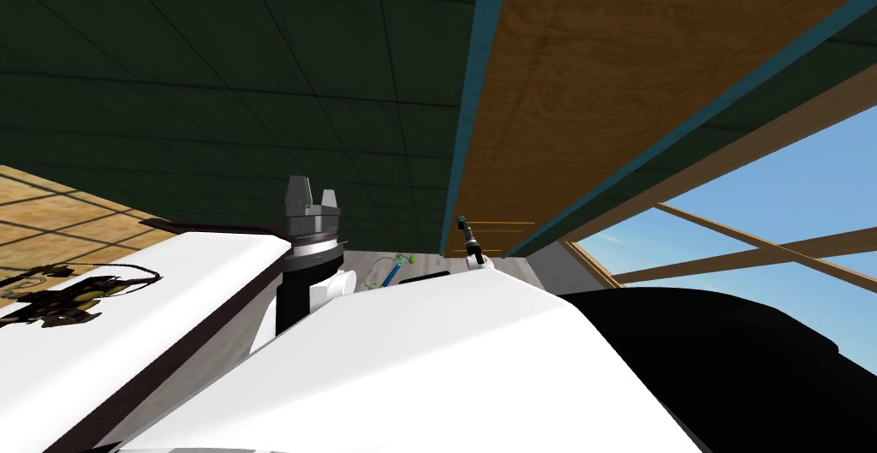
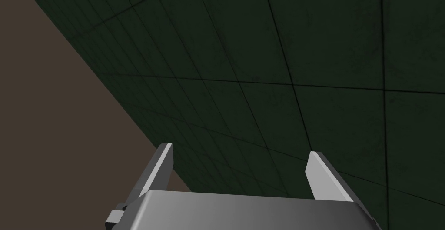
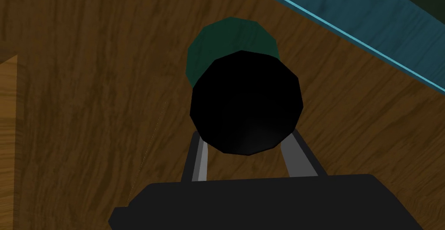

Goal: Pull the door open

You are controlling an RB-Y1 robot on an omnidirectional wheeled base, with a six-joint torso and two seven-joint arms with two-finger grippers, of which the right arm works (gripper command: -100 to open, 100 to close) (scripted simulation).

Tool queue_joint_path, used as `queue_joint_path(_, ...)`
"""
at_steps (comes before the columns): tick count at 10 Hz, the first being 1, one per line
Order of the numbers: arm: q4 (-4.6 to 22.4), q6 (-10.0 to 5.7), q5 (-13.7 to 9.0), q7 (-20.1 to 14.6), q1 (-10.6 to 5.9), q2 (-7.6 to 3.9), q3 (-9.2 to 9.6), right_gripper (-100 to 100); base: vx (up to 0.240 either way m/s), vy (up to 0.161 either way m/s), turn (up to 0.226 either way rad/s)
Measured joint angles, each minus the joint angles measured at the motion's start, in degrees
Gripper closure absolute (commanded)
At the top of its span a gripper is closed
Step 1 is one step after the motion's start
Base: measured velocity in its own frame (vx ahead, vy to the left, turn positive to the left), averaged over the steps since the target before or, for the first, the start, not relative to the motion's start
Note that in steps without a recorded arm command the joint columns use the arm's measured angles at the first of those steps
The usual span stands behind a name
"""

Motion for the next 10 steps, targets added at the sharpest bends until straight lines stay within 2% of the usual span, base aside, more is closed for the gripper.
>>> queue_joint_path(1, -0.5, 0.42, 0.0, 0.0, 0.10, 0.04, 0.07, 100, 0.000, 0.000, 0.000)
queue_joint_path(2, -3.0, 1.75, 0.2, -0.1, 1.29, 0.33, 0.27, 100, 0.005, 0.008, 0.009)
queue_joint_path(3, -0.5, 0.41, 0.1, -0.4, 0.29, -0.26, 0.20, 100, -0.001, 0.012, 0.008)
queue_joint_path(4, -2.5, 0.97, 0.1, -0.3, 1.41, 0.07, 0.21, 100, 0.001, -0.006, -0.035)
queue_joint_path(5, -0.8, 0.61, 0.0, 0.0, 0.32, 0.15, 0.02, 100, 0.003, -0.002, 0.015)
queue_joint_path(6, 2.3, -1.07, -0.1, -0.1, -1.05, -0.44, -0.09, 100, -0.017, -0.014, 0.001)
queue_joint_path(7, 2.6, -1.51, -0.6, -1.2, -1.04, -0.99, -0.26, 100, -0.029, -0.011, 0.024)
queue_joint_path(9, 1.6, -0.88, -1.4, -3.9, -0.44, -1.45, -0.32, 100, -0.021, 0.001, 0.042)
queue_joint_path(10, 1.9, -0.89, -1.8, -5.4, -0.65, -1.67, -0.25, 100, -0.020, 0.008, 0.052)
